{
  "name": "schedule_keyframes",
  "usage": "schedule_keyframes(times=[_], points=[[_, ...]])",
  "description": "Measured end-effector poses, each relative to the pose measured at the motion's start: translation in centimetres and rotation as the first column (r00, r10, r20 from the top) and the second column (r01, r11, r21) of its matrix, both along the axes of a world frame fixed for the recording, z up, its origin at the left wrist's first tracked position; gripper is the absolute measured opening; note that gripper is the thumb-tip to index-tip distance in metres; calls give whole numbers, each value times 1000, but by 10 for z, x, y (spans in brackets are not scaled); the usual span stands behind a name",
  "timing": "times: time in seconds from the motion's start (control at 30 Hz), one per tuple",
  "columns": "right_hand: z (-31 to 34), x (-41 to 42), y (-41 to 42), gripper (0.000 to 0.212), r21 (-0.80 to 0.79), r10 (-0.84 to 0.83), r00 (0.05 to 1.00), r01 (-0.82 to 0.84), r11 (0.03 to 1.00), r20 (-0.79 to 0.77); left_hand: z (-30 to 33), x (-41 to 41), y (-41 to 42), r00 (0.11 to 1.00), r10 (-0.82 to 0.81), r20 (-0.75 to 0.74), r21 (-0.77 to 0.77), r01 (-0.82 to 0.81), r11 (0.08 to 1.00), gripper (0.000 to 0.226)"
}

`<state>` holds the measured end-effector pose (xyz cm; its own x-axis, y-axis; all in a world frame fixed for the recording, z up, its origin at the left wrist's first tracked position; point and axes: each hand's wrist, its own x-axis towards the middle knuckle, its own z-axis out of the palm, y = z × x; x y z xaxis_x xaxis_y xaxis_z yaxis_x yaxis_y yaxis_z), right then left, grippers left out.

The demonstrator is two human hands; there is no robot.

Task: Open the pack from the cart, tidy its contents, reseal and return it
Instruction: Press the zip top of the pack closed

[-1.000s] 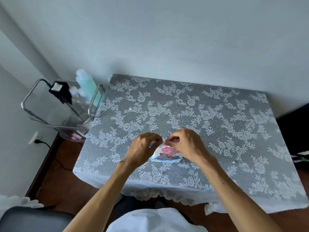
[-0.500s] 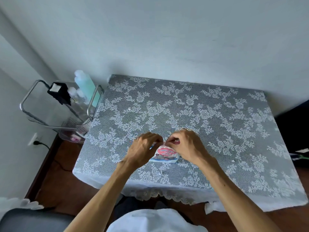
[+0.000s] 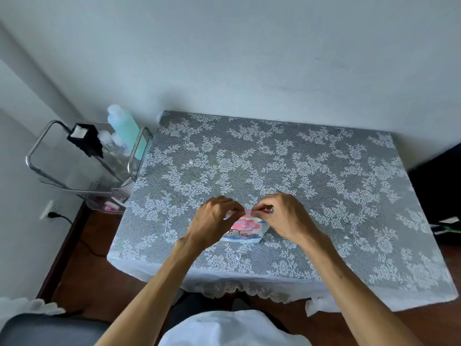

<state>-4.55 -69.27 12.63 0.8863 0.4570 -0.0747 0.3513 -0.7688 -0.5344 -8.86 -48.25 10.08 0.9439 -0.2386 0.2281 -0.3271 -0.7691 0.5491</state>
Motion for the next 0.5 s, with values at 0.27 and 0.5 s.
schedule_keyframes(times=[0.27,0.5], points=[[-2,0,-3,27,-59,36,999,-35,998,31,5,3,1,999,27,-36,-60,-29,998,10],[-5,2,-7,24,-8,19,1000,-19,1000,-12,6,7,0,1000,29,6,13,-29,999,6]])
